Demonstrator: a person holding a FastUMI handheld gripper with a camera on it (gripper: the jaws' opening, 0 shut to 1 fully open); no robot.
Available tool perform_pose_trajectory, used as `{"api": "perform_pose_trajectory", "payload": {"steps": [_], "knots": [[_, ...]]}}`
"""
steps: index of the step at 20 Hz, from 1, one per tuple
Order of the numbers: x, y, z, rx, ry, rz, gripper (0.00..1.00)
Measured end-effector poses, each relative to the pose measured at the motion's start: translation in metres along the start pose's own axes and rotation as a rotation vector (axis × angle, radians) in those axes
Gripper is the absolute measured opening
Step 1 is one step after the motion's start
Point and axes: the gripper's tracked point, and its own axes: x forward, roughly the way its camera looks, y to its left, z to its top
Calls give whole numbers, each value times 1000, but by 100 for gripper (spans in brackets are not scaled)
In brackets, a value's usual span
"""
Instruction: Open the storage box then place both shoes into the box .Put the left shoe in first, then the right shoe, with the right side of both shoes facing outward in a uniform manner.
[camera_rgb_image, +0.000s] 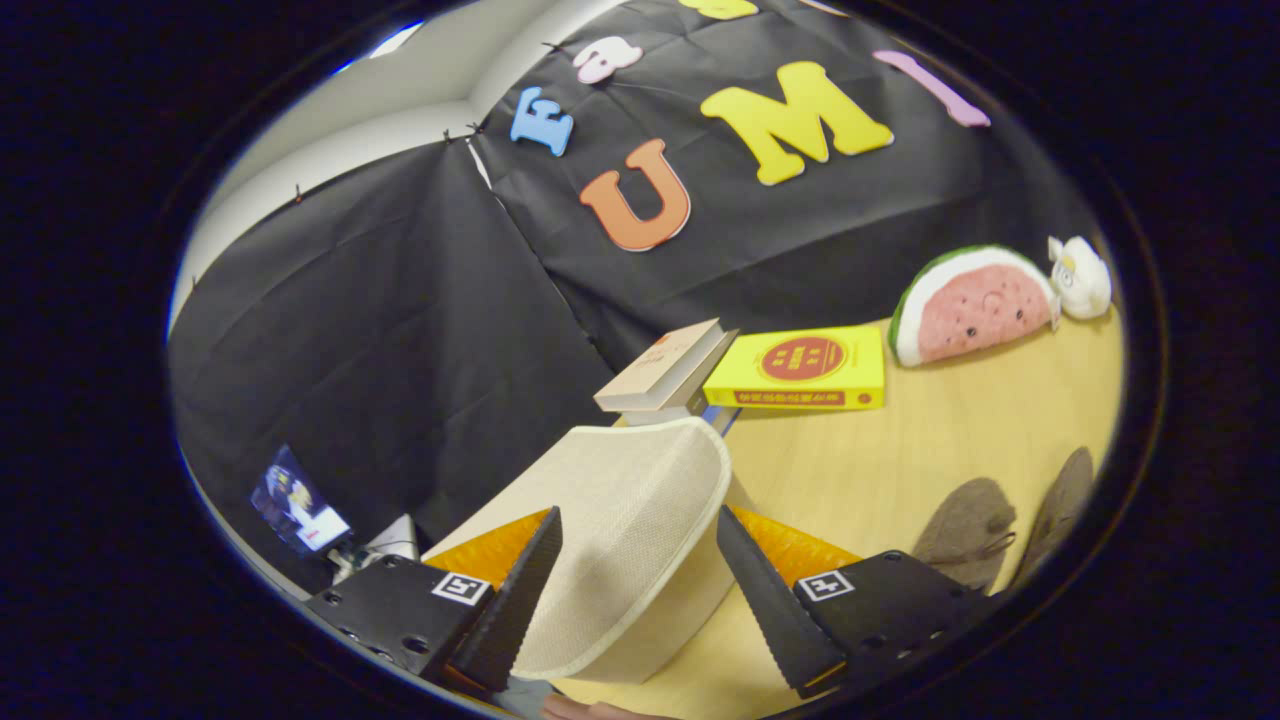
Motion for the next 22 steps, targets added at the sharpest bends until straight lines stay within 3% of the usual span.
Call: {"api": "perform_pose_trajectory", "payload": {"steps": [2,5,7,8,11,15,19,22], "knots": [[2,2,-5,74,46,77,96],[14,-13,-8,163,86,91,96],[24,-8,-16,256,130,171,95],[21,-4,-17,291,145,212,89],[24,2,-21,336,173,249,89],[25,0,-26,372,203,239,80],[26,-1,-27,508,259,202,66],[15,-4,-20,459,236,135,55]]}}
